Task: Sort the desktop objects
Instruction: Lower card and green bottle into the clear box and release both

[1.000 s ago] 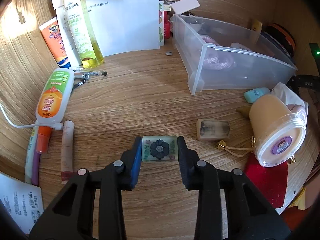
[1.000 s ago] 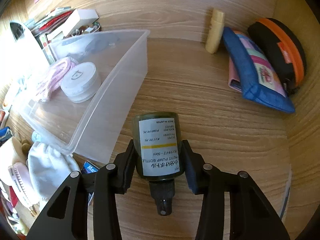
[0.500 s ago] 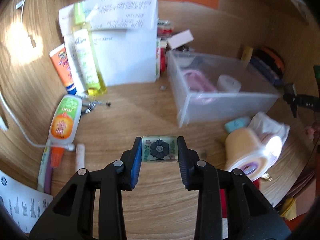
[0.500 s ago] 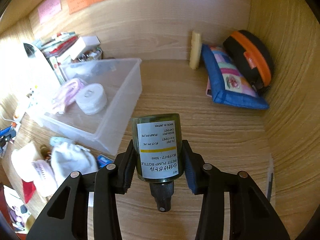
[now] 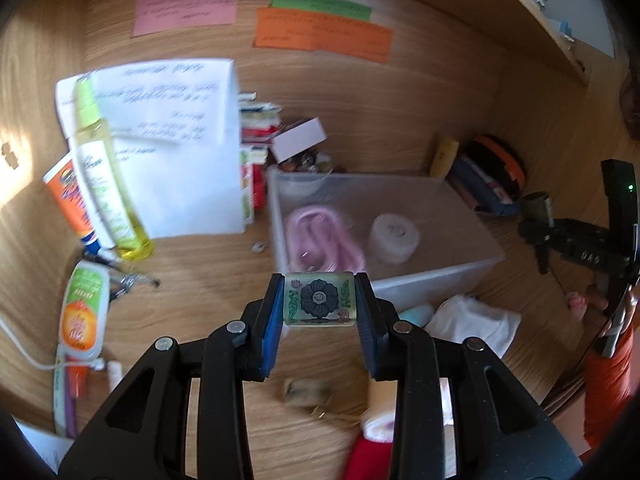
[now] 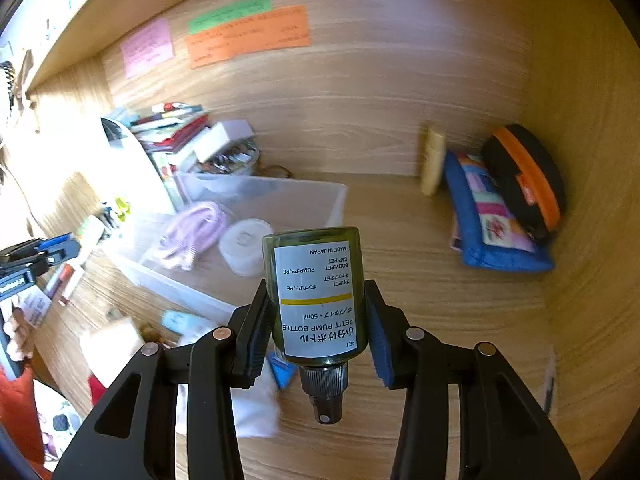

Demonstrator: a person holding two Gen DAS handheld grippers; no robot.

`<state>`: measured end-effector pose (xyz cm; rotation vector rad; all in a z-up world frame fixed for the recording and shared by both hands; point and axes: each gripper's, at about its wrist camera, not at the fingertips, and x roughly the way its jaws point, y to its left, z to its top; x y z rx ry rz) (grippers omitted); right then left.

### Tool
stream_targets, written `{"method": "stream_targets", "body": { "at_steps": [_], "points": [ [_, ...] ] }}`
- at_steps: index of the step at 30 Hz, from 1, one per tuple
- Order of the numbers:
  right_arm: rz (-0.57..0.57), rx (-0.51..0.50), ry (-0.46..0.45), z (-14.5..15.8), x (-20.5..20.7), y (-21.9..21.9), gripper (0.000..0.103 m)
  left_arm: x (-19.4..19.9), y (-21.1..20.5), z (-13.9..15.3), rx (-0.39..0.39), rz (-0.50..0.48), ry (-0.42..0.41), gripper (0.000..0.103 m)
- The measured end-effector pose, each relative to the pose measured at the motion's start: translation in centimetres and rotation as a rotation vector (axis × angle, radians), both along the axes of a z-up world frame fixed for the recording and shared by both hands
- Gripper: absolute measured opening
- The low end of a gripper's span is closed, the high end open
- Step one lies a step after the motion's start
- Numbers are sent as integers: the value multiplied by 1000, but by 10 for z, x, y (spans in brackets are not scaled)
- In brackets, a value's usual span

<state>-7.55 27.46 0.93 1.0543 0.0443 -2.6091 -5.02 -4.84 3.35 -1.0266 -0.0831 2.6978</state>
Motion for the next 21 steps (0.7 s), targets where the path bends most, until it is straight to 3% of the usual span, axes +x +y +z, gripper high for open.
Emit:
{"method": "stream_targets", "body": {
  "at_steps": [8, 21],
  "points": [
    [65, -15, 15, 1, -15, -36, 39, -23, 15, 9, 32, -20, 25, 33],
    [108, -21, -48, -21, -54, -73, 39, -68, 30, -13, 32, -26, -46, 33]
  ]
}}
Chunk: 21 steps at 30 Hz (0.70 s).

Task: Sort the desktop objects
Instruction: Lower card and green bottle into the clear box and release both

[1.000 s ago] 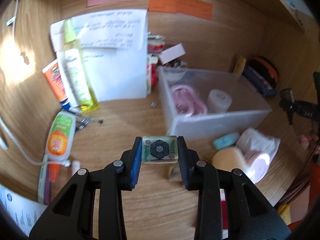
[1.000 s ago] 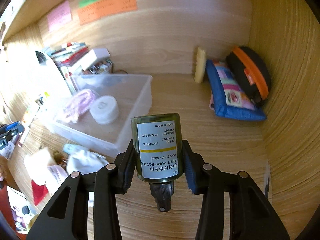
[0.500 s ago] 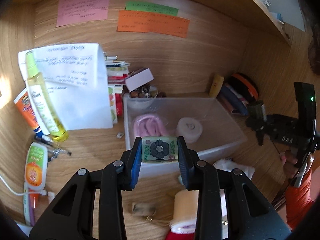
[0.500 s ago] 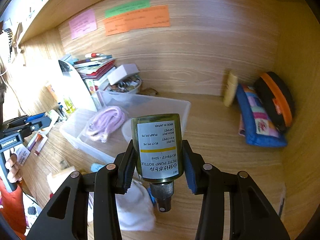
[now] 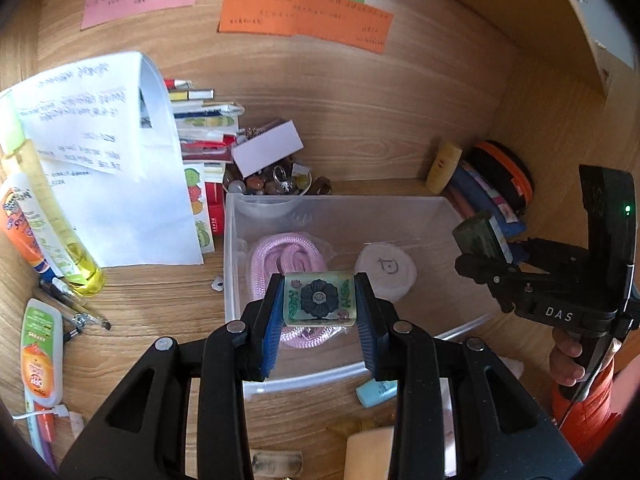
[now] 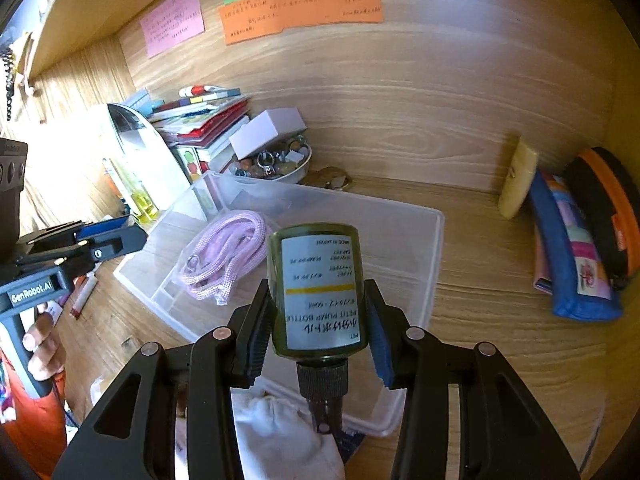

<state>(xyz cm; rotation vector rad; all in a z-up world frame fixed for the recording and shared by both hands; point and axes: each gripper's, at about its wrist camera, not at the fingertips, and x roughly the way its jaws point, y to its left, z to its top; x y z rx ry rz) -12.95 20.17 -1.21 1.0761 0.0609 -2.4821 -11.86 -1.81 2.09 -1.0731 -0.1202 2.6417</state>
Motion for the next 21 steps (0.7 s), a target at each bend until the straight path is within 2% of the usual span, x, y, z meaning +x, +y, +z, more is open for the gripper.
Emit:
{"method": "stream_targets", "body": {
  "at_steps": [4, 11, 18, 21],
  "points": [
    [-23, 29, 10, -6, -8, -5, 39, -8, 9, -12, -53, -2, -6, 33],
    [-20, 40, -35, -23, -20, -9, 39, -17, 17, -28, -107, -11, -17, 33],
    [8, 56, -64, -33, -22, -15, 39, -22, 15, -37, -116, -12, -37, 34],
    [22, 65, -53, -32, -19, -19, 39, -23, 15, -39, -110, -11, -46, 41]
  ]
}}
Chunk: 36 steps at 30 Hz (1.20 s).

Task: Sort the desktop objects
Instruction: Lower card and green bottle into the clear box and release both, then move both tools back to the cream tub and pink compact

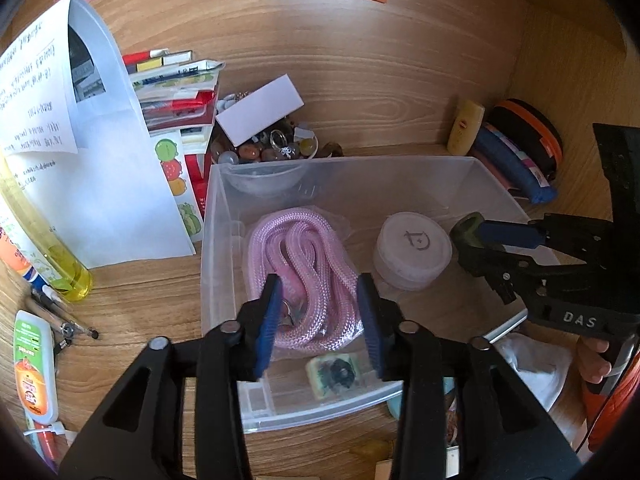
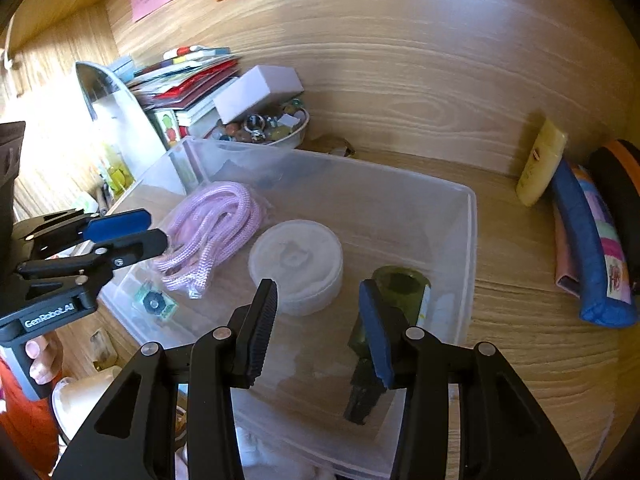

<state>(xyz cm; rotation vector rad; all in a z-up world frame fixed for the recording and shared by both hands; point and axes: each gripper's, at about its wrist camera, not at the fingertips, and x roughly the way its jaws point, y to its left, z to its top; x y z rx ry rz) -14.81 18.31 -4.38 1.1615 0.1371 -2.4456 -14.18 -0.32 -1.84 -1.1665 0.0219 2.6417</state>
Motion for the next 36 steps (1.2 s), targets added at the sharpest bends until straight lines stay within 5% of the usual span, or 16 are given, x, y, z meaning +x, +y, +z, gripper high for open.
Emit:
{"method": "stream_targets", "body": {
  "at_steps": [8, 13, 22, 31, 36],
  "points": [
    [-2, -20, 43, 14, 12, 0, 55, 10, 5, 10, -4, -10, 36, 54],
    [-11, -24, 129, 29, 29, 6, 79, 28, 7, 26, -14, 19, 108, 89],
    [-22, -30, 238, 39, 63, 18, 83, 64, 3, 36, -10, 49, 147, 99],
    [-52, 28, 246, 34, 100, 33, 99, 103, -6, 27, -26, 79, 129, 100],
    [-36, 66, 249, 26, 126, 27, 99, 127, -9, 18, 50, 24, 76, 100]
  ]
}}
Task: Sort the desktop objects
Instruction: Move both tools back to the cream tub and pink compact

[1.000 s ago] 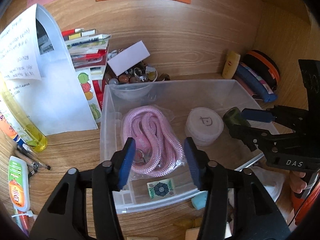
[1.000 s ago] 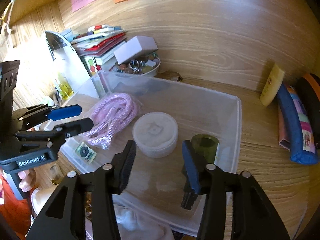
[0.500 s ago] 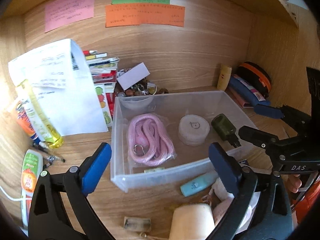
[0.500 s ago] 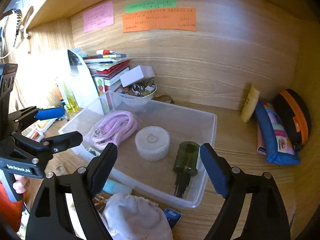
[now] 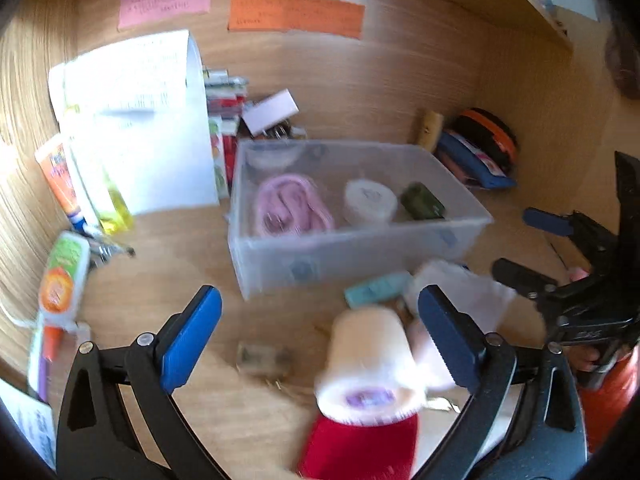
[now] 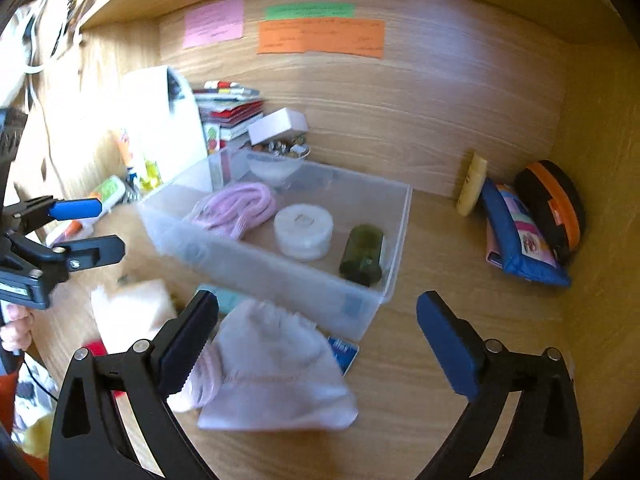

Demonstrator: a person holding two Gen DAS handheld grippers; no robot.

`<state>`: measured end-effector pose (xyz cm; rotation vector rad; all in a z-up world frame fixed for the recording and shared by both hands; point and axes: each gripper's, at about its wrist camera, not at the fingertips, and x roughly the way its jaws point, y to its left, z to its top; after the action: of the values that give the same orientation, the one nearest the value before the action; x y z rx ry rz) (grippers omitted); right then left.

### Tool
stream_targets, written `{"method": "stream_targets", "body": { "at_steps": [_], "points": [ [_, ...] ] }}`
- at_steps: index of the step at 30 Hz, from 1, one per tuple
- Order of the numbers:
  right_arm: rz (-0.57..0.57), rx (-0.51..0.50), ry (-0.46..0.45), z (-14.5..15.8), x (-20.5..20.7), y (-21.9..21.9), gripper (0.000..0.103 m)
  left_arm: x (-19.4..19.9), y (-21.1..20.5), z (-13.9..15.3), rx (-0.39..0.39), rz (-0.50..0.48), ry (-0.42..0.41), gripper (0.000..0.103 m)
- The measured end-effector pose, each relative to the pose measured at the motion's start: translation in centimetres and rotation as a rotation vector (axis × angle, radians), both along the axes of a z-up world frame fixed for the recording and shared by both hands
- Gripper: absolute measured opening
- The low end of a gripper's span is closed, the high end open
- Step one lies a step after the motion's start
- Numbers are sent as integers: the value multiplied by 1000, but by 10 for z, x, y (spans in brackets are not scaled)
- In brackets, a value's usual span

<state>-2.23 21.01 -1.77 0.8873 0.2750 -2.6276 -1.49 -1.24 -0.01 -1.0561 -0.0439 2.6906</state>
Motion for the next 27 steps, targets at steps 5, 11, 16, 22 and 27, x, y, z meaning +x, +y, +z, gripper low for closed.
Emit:
{"method": "stream_targets", "body": {
  "at_steps": [5, 11, 16, 22, 27],
  "points": [
    [8, 37, -5, -14, 24, -9, 99, 21, -5, -6, -19, 27, -20, 100],
    [85, 18, -73, -31, 39, -24, 99, 39, -17, -22, -19, 55, -70, 100],
    [129, 36, -95, -41, 42, -45, 99, 52, -23, -28, -26, 64, -71, 100],
    [148, 96, -105, -52, 32, -66, 97, 59, -16, -27, -41, 33, -52, 100],
    [156, 149, -73, -56, 32, -72, 81, 51, -4, -32, -33, -11, -68, 100]
  ]
}}
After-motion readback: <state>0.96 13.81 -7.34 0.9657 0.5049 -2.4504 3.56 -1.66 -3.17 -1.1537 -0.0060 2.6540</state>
